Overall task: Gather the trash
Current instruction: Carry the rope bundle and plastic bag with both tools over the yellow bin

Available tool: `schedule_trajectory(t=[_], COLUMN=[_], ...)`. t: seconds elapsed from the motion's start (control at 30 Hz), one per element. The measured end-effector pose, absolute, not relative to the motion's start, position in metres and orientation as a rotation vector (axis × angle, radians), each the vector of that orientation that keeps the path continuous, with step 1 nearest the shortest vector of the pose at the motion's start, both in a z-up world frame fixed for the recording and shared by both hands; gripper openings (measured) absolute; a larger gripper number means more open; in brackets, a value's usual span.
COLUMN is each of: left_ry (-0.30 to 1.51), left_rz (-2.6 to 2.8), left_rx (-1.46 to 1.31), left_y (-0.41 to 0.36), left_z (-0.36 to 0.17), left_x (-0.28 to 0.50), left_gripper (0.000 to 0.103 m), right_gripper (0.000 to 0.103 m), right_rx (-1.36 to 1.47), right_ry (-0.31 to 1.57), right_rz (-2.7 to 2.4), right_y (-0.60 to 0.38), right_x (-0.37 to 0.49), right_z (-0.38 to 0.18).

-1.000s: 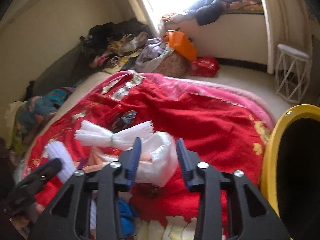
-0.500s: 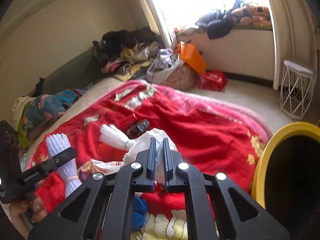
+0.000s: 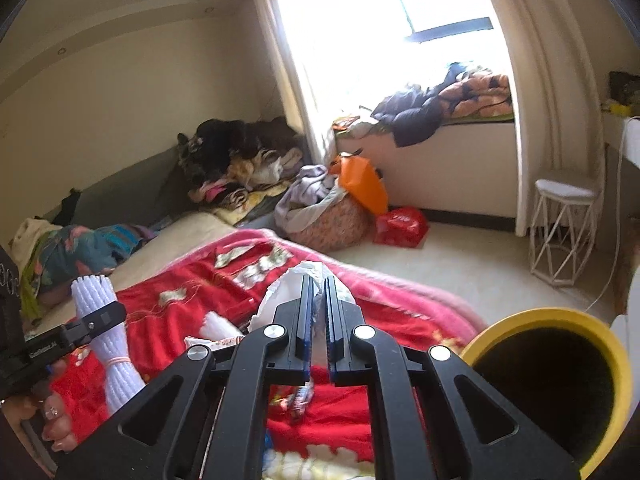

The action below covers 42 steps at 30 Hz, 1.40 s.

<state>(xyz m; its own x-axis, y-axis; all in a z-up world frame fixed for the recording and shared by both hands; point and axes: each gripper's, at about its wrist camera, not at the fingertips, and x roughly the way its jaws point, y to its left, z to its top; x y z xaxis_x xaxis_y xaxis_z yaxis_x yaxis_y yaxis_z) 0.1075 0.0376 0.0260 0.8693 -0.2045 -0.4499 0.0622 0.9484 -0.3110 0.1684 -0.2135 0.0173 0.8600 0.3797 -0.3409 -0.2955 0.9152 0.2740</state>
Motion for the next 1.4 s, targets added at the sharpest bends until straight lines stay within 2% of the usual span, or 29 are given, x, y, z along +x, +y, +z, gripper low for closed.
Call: schedule_trajectory(t=[0.77,1.4], left_ry=[0.497,0.529], left_rz=[-0.288,-0.446], left_rx=[-0.268,-0.176], left_y=[-0.057,-0.174], left_z=[0.031,0.0], left_x=[0.147,0.175], left_gripper=[0.025,0.025], right_gripper=[0.005,0.005], right_rx=[0.167,0.049], right_ry=[0.341,0.425], right_rz=[-0.012,-0.249], right_y=[-0.329,-0.395], right_x=[0.149,0.151], right_z=[0.02,-0.013])
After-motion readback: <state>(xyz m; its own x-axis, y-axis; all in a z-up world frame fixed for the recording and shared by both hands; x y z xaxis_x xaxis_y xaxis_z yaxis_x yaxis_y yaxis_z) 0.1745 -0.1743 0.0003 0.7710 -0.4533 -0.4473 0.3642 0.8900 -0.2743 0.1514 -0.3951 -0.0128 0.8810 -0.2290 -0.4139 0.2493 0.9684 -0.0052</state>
